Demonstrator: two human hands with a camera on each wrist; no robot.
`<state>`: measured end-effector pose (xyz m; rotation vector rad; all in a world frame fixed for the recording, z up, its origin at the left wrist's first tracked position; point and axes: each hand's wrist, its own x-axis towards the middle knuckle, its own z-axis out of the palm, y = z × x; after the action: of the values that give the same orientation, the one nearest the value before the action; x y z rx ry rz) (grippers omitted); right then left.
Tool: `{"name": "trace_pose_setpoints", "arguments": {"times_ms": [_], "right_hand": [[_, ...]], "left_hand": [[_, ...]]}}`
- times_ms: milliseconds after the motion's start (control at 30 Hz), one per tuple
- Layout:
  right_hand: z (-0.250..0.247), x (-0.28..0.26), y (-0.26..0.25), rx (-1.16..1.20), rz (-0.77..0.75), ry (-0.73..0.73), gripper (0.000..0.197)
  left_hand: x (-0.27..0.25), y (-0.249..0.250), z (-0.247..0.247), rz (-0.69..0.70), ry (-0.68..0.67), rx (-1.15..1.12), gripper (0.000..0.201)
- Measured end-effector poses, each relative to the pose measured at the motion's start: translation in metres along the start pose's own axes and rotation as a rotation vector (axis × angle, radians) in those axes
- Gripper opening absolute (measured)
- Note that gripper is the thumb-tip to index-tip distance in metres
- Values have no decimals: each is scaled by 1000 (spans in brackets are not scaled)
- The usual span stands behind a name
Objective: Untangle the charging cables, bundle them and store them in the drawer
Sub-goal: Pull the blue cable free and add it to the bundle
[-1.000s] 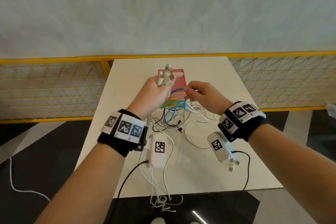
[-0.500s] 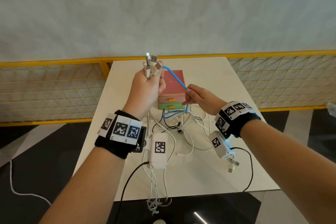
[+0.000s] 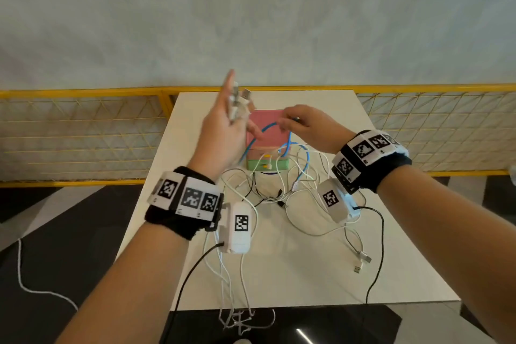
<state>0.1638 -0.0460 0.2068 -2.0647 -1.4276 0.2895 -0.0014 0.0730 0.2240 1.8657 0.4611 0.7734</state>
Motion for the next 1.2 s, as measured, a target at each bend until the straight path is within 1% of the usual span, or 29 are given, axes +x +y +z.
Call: {"name": "trace_pose_setpoints", "arguments": {"times_ms": [33,67,100,133,167,233,333,433,500,533,600,667,733,800,867,900,967,1033,1100,1133,1200], "right_hand": [[-3,2,-10,-48,-50,19,20],[-6,4,-19,-78,-95,53,18],[-8,4,-25,-88,-138,95,17],[-10,5,-27,-74,-168,135,16],[-11,3,-28,-39,-179,162,15],[-10,1,-23,58,-142,163,15],[-1,-1,-9,109,-27,93,11],[12,-3,15,98,115,52,16],[17,-4,28,127,151,33,12],[18,-4,30,132,153,29,11],[16,0,27,115,135,43,15],[8,2,19,85,79,129,18],[-2,5,9,83,-21,243,17],[-13,6,3,113,-117,328,15],[-24,6,0,132,-133,394,15],[-30,4,-3,141,-94,415,13],[-40,-4,-11,184,-1,383,11],[-48,-16,-25,195,5,270,11],[-54,-28,-44,132,-6,141,13],[-56,-33,-53,103,-6,78,18],[-55,-42,-70,99,-7,-42,34]], "left_hand": [[0,-1,8,-33,-110,45,49],[0,-2,15,-69,-208,103,34],[-1,-2,19,-99,-278,136,18],[0,-2,21,-113,-299,143,12],[0,0,21,-106,-275,146,17],[1,5,20,-58,-160,125,23],[7,17,13,-21,-50,5,19],[17,21,-1,39,73,-122,22],[20,24,-10,54,105,-179,19],[19,24,-13,55,108,-177,18],[18,22,-15,54,127,-163,19],[17,19,-18,36,158,-167,20],[17,14,-22,-5,186,-161,21],[17,12,-25,-36,228,-154,22],[17,12,-29,-37,293,-178,24],[16,13,-31,-35,318,-189,26],[15,15,-34,-45,320,-197,28],[13,17,-34,-64,271,-186,29],[10,19,-30,-69,203,-174,32],[9,20,-27,-65,163,-165,33],[3,23,-19,-52,86,-136,34]]}}
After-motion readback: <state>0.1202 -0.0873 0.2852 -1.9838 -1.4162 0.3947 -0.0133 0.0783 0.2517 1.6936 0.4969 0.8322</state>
